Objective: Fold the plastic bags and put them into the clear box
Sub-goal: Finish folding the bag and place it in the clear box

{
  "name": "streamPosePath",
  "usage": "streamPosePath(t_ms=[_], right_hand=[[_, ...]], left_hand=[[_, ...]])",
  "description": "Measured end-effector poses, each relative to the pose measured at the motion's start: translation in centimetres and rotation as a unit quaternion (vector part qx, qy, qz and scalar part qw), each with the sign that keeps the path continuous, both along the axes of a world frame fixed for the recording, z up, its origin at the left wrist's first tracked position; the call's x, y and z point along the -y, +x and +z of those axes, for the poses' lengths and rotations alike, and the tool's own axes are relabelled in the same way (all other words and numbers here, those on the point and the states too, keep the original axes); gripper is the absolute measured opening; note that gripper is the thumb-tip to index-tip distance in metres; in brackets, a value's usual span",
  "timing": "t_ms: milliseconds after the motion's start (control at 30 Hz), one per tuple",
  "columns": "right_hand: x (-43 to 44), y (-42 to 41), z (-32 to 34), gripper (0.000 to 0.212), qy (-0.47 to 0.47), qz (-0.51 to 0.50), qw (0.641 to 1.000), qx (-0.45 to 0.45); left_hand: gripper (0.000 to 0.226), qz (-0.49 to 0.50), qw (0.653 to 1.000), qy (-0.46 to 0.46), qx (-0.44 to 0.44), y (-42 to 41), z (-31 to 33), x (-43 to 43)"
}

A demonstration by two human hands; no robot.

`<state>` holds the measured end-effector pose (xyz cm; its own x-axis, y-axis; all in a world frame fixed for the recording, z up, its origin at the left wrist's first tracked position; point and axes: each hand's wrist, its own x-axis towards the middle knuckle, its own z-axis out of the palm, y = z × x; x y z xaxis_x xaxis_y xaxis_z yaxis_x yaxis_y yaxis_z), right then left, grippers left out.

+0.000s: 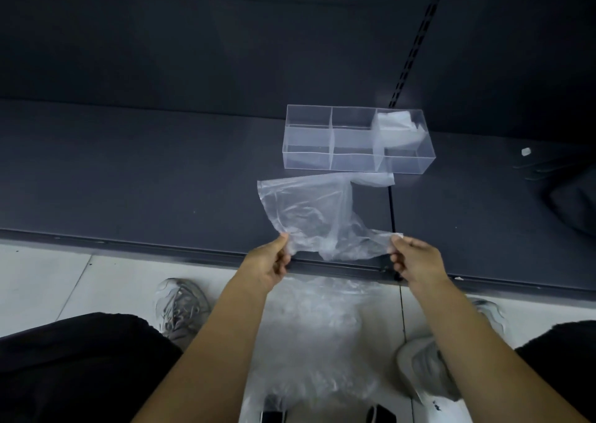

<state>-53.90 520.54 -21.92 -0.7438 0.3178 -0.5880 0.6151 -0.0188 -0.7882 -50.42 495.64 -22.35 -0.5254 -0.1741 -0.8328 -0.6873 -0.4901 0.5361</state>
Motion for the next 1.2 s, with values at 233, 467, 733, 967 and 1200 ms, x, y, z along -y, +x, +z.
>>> streamPosePath(t_ms=[233, 467, 733, 967, 1200], right_hand=[[-5.9, -1.5, 0.1, 0.022, 0.081, -0.007, 0.997, -0.018], [-7.6, -1.5, -0.7, 0.023, 0.164, -0.004, 0.986, 0.02], [-7.3, -1.3, -1.4, 0.023, 0.237, 0.059, 0.969, 0.015], [-7.8, -1.2, -1.3, 0.025, 0.348, 0.091, 0.932, 0.05], [2.4, -1.4, 0.2, 0.034, 0.482, 0.182, 0.825, -0.233]], left_hand=[[0.035, -0.077, 0.977, -0.193, -0.043, -1.2, 0.0, 2.4], [0.025, -0.081, 0.962, -0.243, -0.09, -0.8, -0.4, 2.8], [0.041, -0.183, 0.963, -0.194, -0.02, -0.9, -0.3, 0.8], [0.034, -0.053, 0.978, -0.203, 0.005, -1.1, -0.8, 0.7], [0.013, -0.232, 0.621, -0.693, -0.283, -0.9, -1.6, -2.1]])
